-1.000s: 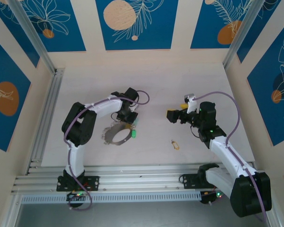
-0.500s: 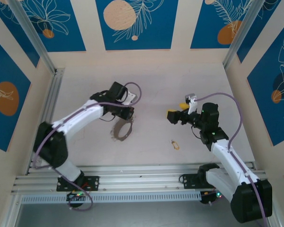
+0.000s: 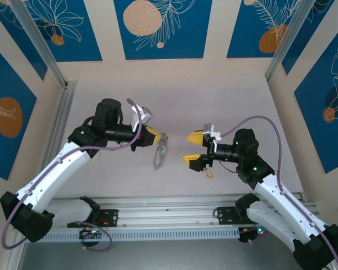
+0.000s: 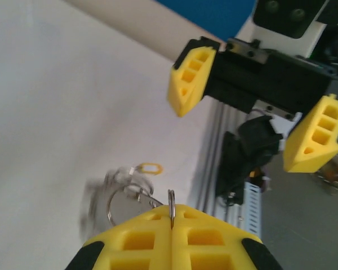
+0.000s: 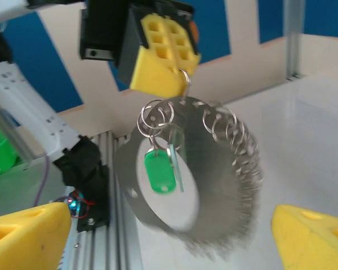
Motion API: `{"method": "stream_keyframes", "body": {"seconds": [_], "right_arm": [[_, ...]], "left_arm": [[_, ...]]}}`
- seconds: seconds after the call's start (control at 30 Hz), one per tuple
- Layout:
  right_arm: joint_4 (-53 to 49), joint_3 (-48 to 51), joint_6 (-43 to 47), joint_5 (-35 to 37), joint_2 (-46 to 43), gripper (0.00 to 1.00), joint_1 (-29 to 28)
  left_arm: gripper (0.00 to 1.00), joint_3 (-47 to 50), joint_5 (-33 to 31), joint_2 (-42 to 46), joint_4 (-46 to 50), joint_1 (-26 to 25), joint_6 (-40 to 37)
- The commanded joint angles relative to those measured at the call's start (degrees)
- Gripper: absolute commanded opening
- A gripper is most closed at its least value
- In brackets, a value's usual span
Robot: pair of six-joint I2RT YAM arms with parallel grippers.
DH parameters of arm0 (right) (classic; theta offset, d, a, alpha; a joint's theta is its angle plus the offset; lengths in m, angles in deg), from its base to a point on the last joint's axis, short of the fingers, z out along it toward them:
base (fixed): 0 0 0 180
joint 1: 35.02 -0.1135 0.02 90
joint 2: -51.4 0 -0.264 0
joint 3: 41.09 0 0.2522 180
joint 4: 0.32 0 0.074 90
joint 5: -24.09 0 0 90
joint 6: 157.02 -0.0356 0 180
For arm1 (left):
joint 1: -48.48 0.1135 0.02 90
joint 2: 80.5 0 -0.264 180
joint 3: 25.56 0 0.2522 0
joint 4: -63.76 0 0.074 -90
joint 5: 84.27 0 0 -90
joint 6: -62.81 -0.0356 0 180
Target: Put the keys on the keyring
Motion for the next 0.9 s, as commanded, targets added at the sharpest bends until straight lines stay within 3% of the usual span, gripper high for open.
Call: {"method": "stream_keyframes", "body": {"seconds": [0.0,0.33,0.67,0.87], "right_arm": [[-3.63,-3.82,2.76,-2.08,-0.93,0.84,-3.29],[0.10,-9.25,-0.06,-4.34,1.87,0.43,-6.36],[1.32,-15.93,-2.18,-8.40,7.36,0.36,-6.96],[-2.29,-18.57,1.48,-8.11,9.69,0.32,-10.62]], "left_arm": [[0.00,1.42,10.64,2.57,-6.73,0.62,2.65],[0.00,1.20,17.33,5.86,-12.82,0.60,7.44],[0.00,0.61,19.73,5.87,-12.03,0.61,5.42],[0.00,-0.51,19.91,4.94,-8.69,0.52,2.01]]}}
